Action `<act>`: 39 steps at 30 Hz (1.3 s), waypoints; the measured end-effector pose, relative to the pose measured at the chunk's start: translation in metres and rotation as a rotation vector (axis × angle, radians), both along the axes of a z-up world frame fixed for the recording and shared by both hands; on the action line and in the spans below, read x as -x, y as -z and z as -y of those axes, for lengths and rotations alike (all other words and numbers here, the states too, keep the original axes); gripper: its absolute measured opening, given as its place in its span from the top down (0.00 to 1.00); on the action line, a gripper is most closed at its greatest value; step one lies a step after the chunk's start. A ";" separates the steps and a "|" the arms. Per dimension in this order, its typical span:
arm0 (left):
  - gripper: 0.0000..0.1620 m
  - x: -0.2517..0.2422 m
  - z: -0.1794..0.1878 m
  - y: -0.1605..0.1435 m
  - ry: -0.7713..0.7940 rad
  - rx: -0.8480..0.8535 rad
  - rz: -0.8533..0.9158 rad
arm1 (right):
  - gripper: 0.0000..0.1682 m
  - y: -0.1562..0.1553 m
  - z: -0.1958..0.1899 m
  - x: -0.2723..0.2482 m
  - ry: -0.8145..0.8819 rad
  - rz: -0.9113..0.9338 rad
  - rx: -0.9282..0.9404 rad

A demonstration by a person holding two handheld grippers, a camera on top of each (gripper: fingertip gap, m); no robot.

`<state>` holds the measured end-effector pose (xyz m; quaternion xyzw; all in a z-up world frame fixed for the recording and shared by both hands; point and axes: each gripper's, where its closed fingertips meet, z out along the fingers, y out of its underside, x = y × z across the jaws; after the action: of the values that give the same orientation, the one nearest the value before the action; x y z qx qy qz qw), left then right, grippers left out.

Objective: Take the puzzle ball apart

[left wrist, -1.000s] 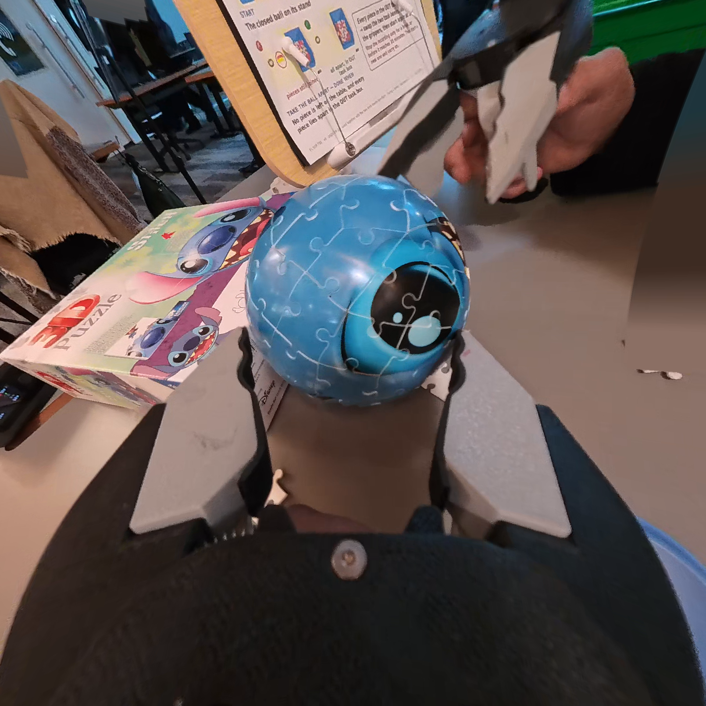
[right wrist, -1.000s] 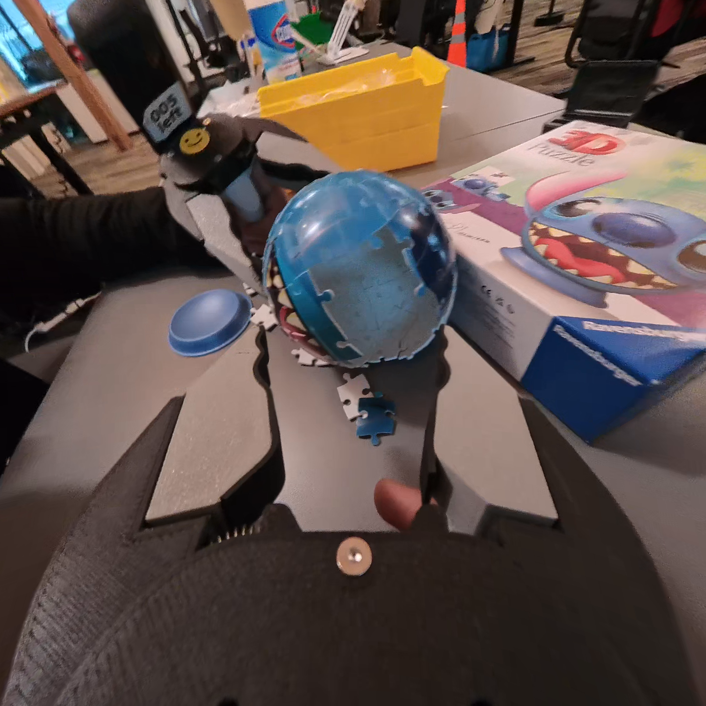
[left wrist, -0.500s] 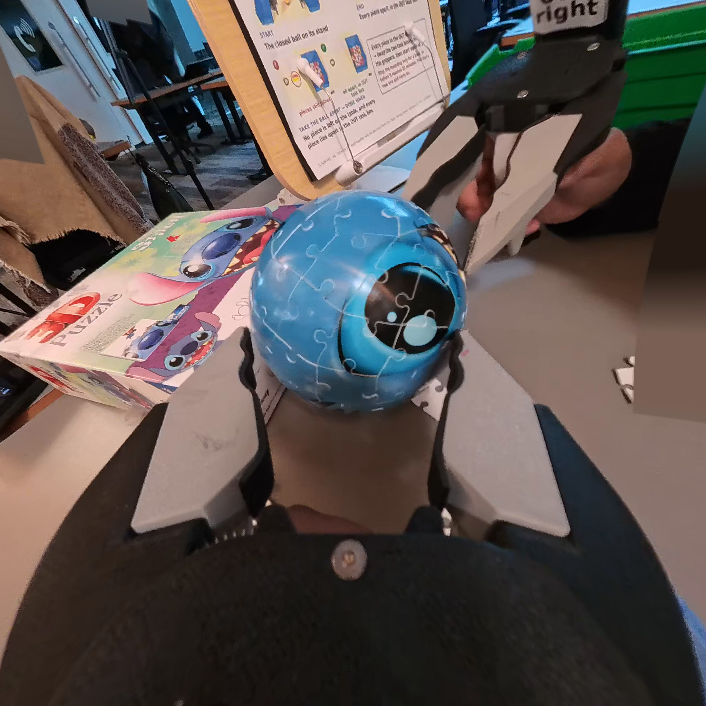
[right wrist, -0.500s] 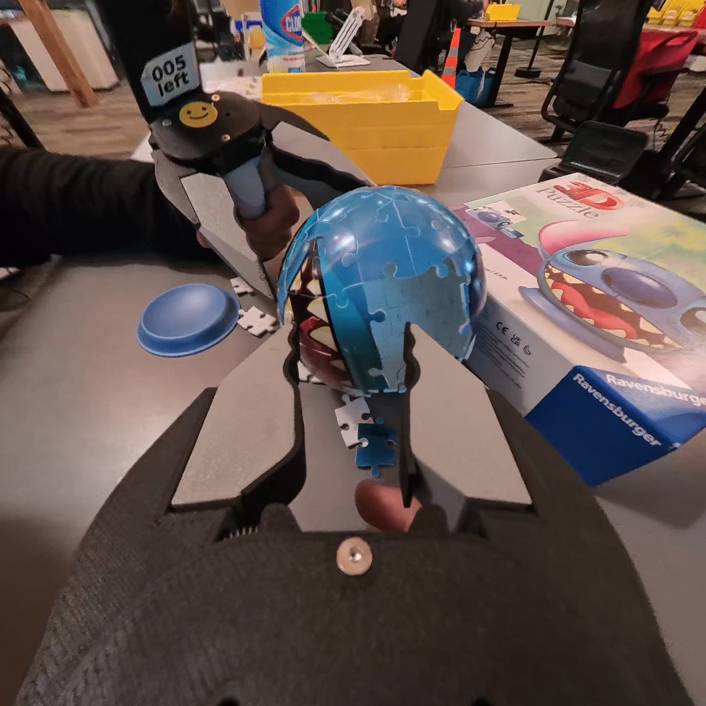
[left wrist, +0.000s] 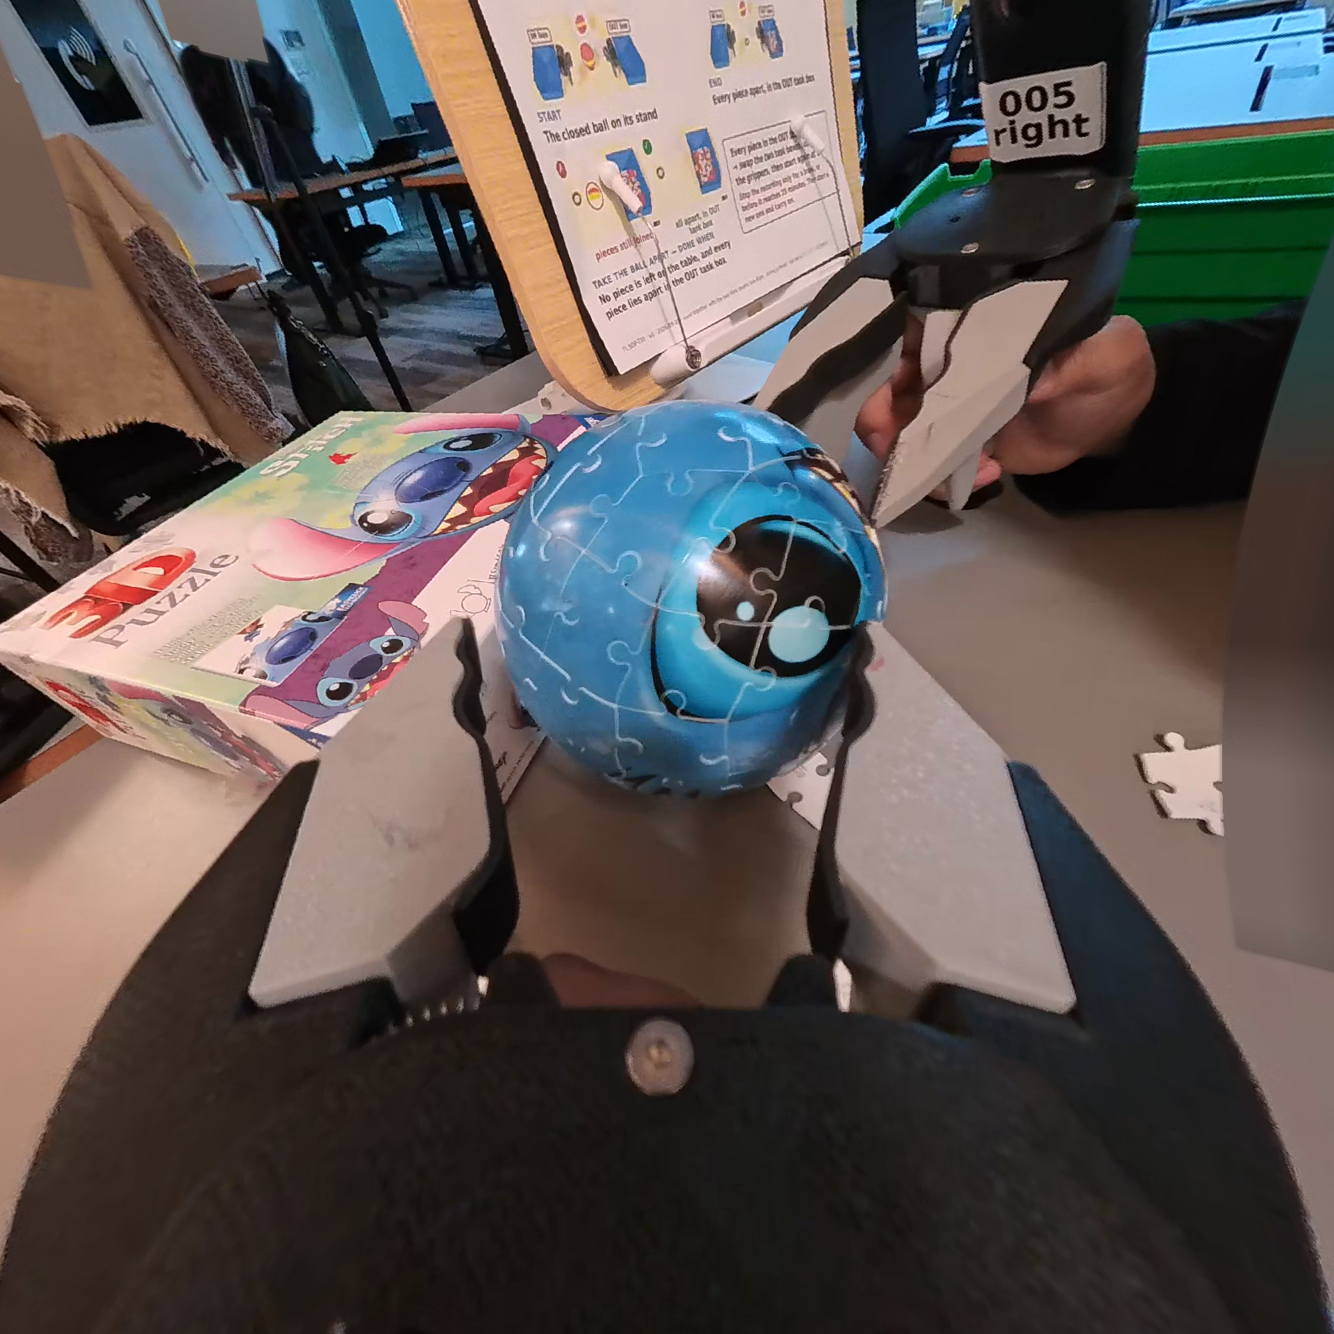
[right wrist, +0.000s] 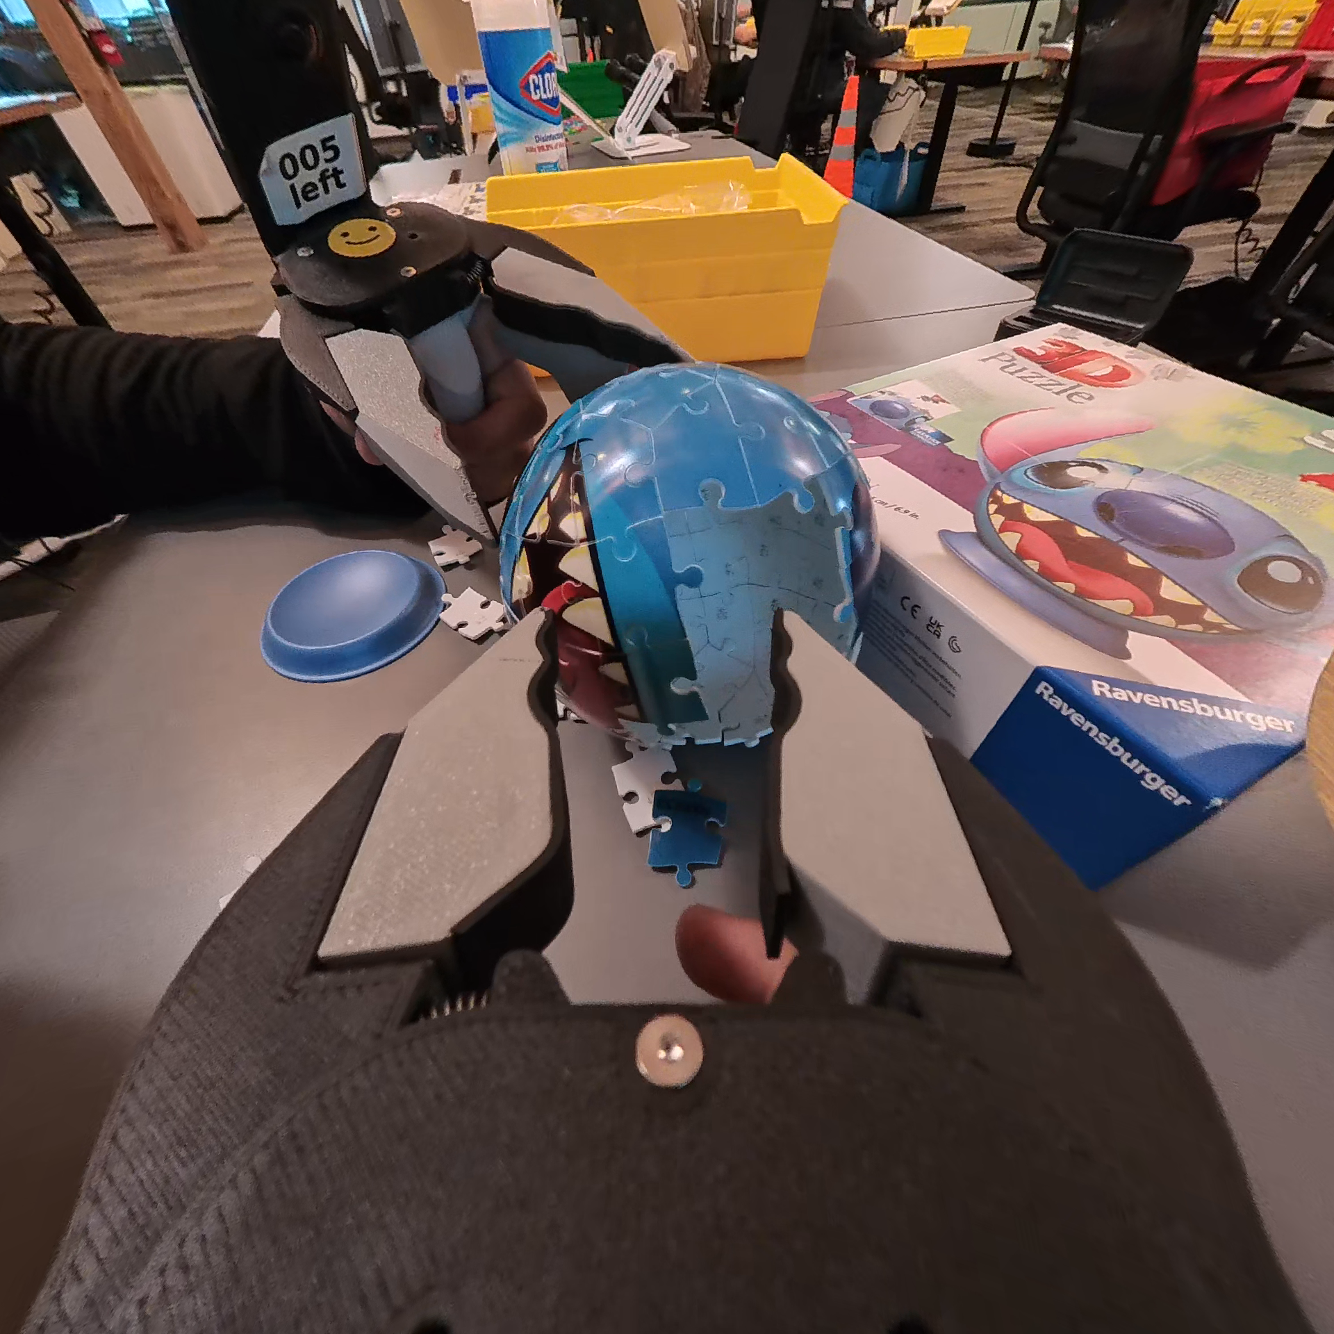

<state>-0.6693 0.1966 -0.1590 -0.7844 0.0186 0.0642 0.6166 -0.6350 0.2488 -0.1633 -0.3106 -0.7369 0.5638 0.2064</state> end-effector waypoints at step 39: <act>0.39 -0.012 0.109 0.001 0.302 0.111 0.095 | 0.56 0.010 0.052 0.000 -0.445 0.316 0.189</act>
<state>-0.6577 0.0871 -0.1598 -0.8076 0.1107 -0.0674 0.5753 -0.6348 0.1968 -0.1731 -0.2434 -0.7541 0.6060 -0.0697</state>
